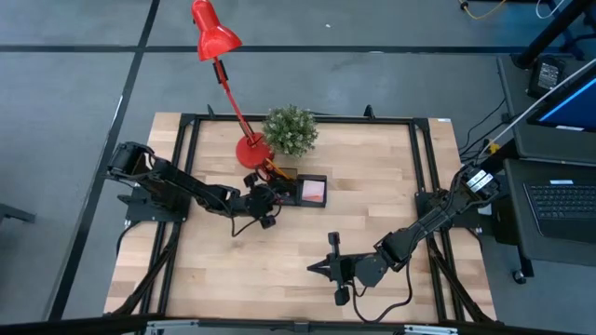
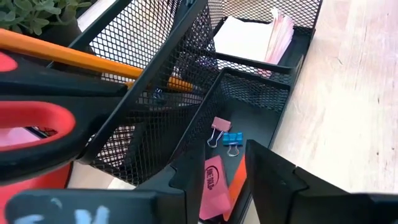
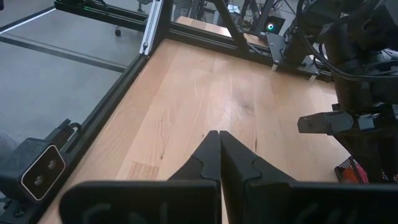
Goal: Pick and place office supplies into organizer
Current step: Return to Home Position
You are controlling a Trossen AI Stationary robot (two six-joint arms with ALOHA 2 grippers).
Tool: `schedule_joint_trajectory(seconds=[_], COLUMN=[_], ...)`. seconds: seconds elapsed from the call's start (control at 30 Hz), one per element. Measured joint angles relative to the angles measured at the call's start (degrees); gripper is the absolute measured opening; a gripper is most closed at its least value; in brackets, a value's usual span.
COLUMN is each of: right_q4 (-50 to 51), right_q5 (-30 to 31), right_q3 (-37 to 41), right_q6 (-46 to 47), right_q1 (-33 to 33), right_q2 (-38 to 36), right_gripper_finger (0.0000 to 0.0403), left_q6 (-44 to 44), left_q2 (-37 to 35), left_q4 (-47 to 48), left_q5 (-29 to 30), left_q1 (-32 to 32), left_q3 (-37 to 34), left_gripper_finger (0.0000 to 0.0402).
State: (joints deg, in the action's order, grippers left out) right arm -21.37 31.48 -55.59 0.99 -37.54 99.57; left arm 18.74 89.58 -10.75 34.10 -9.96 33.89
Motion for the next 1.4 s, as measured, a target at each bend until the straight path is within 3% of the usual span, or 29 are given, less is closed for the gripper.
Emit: schedule_joint_trajectory(seconds=[0.17, 0.33, 0.67, 0.9, 1.2, 1.4], right_q4=[0.0, -0.2, 6.32, 18.4, 10.7, 2.74], right_q5=[-0.01, 0.13, 1.84, -1.47, -2.44, -12.86], right_q3=[0.0, 0.0, -0.04, -0.02, 6.95, 13.75], right_q6=[0.0, -0.31, -3.74, 1.53, -2.82, -2.8], right_q1=[0.0, 0.0, 1.39, 6.75, 11.2, 14.72], right_q2=[0.0, -0.04, -9.71, -18.19, -20.45, -24.91], right_gripper_finger=[0.0001, 0.0001, 0.0, 0.0, 0.0, 0.0], left_q6=[-2.06, -8.61, -22.8, -26.43, -26.83, -29.29], left_q2=[-0.5, -4.54, -24.24, -38.69, -55.96, -70.33], left_q4=[-1.18, -2.76, 0.73, 11.06, 6.32, 5.92], left_q5=[-0.08, -0.22, -1.72, -3.77, -4.48, -9.63], left_q1=[0.0, -1.33, -4.39, -4.05, -3.37, 0.1], left_q3=[-0.01, 1.2, 1.22, 1.18, -12.72, -18.5], left_gripper_finger=[0.0114, 0.0088, 0.0009, 0.0002, 0.0001, 0.0001])
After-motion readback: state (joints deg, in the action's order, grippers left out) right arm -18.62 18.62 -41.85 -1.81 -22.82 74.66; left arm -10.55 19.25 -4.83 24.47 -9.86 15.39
